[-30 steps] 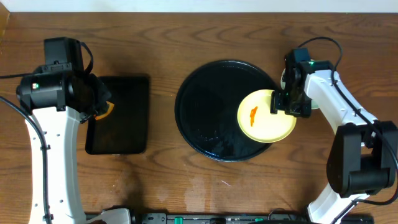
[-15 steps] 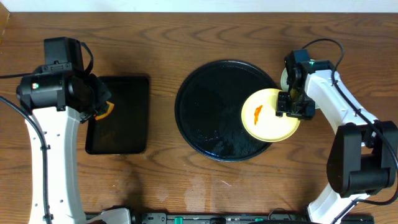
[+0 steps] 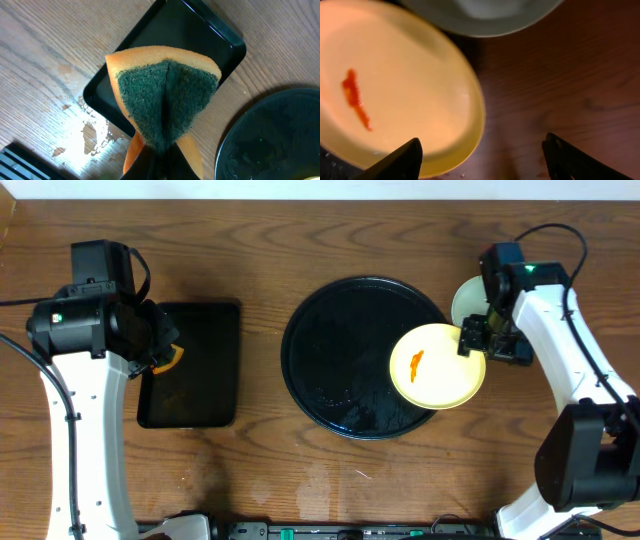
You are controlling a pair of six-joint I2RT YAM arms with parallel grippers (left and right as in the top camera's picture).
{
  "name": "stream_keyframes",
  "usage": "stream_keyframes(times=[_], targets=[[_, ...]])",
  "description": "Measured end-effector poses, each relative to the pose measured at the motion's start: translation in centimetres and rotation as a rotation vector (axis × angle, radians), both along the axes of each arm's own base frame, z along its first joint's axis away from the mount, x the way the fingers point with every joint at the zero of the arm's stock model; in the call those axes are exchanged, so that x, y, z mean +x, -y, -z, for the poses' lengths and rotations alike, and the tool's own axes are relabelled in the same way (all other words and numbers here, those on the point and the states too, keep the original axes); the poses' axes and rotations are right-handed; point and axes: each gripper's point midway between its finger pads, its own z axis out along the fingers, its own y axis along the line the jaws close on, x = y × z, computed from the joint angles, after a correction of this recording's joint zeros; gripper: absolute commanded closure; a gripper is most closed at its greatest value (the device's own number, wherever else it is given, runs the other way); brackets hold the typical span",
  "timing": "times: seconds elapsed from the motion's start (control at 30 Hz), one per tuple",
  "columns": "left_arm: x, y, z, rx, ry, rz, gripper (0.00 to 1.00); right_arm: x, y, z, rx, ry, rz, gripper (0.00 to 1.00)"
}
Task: Clean dirty plates on tray and stack at the side
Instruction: 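Grip the yellow plate rim with the right gripper and drag it to tray center, then bring the sponge in the left gripper onto the yellow plate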
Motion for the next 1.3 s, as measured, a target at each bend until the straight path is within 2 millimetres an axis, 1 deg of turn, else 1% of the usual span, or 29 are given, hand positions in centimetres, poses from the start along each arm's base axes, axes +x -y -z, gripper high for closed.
stream_keyframes(times=[0.07,0.13,0.23,0.4,0.43,0.53,0.6,0.67,0.77,0.8,1.0,1.17,1.3], targets=[[0.0,0.0,0.0,0.001,-0.001,0.003,0.92,-0.3,0.5,0.8,-0.007,-0.006,0.012,0.27],[0.0,0.0,0.0,0.001,-0.001,0.004,0.92,-0.5,0.6,2.1,-0.005,-0.008,0.019,0.28],[0.0,0.0,0.0,0.002,-0.001,0.005,0.92,-1.0,-0.1,3.8,0.037,-0.013,0.02,0.28],[0.0,0.0,0.0,0.002,0.0,0.005,0.92,-1.3,-0.1,5.0,0.039,-0.009,0.021,0.32],[0.0,0.0,0.0,0.002,0.0,0.005,0.92,-1.3,0.0,5.3,0.033,-0.002,0.021,0.35],[0.0,0.0,0.0,0.002,0.0,0.005,0.92,-1.3,0.1,6.1,0.029,0.007,0.021,0.53],[0.0,0.0,0.0,0.002,0.0,0.005,0.92,-1.5,0.0,6.5,0.033,0.007,0.026,0.6],[0.0,0.0,0.0,0.002,0.0,0.005,0.92,-1.3,-0.1,6.6,0.04,0.016,0.031,0.71],[0.0,0.0,0.0,0.002,0.0,0.005,0.92,-0.9,-0.5,6.6,0.06,0.034,0.034,0.98],[0.0,0.0,0.0,0.002,0.0,0.005,0.92,-0.8,-0.5,6.6,0.064,0.035,0.033,0.99],[0.0,0.0,0.0,0.002,0.0,0.005,0.92,-0.6,-1.7,6.7,0.131,0.043,0.035,0.99],[0.1,0.0,0.0,0.003,0.004,0.005,0.92,-0.1,-3.7,6.6,0.232,0.059,0.006,0.99],[0.1,0.0,-0.1,0.003,0.006,0.005,0.92,0.6,-5.9,6.4,0.279,0.09,-0.048,0.99]])
